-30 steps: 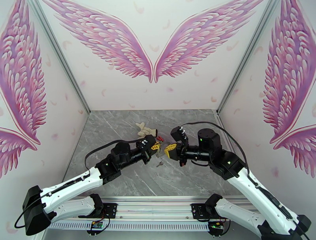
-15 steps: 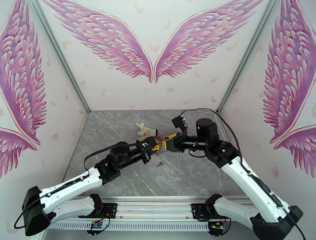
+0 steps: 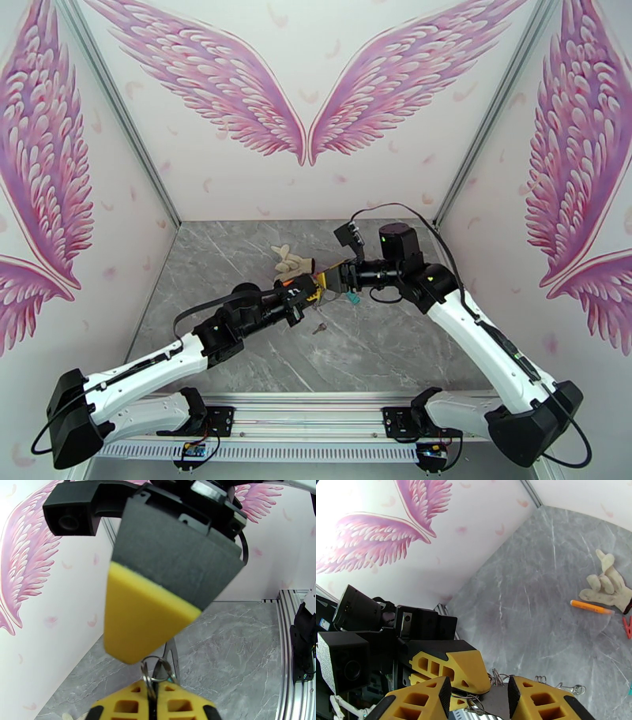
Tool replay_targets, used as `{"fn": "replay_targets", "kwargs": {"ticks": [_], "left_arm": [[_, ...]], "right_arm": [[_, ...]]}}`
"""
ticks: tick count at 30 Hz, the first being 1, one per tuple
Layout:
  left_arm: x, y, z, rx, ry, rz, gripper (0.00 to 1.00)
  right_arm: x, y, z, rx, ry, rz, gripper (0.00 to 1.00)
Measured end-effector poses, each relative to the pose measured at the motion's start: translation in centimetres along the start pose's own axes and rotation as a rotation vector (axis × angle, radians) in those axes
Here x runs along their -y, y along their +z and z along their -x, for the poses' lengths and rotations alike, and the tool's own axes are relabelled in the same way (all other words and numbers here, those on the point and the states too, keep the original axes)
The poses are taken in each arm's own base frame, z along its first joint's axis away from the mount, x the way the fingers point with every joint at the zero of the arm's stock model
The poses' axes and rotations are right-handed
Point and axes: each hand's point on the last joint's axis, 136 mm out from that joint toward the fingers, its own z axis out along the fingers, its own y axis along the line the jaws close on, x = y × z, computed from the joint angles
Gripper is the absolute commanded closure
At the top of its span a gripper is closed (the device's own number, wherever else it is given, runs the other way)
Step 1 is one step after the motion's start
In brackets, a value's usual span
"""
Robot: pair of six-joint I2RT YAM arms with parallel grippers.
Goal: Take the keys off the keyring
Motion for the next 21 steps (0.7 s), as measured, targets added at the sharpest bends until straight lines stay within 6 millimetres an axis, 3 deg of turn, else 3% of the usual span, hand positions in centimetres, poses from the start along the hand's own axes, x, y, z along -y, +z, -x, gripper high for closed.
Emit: {"fn": "replay_targets", "kwargs": {"ticks": [5,16,21], "left_arm": [[-0.4,0.0,-0.1,-0.008,0.006,0.022,0.93],[-0.6,0.2,-0.6,-0.026,0.007,0.039,0.93],[-0.6,0.2,-0.7,-0.028,0.007,0.039,0.93]], "right_arm": [[-0.5,0.0,-0.2,-0.011,0.007,0.028,0.64],[-0.6,-0.2,-1.1,-0.042,0.030,0.033,0.58],[-0.6,-0.1,-1.3,-0.051,0.032,0.034,0.62]]}}
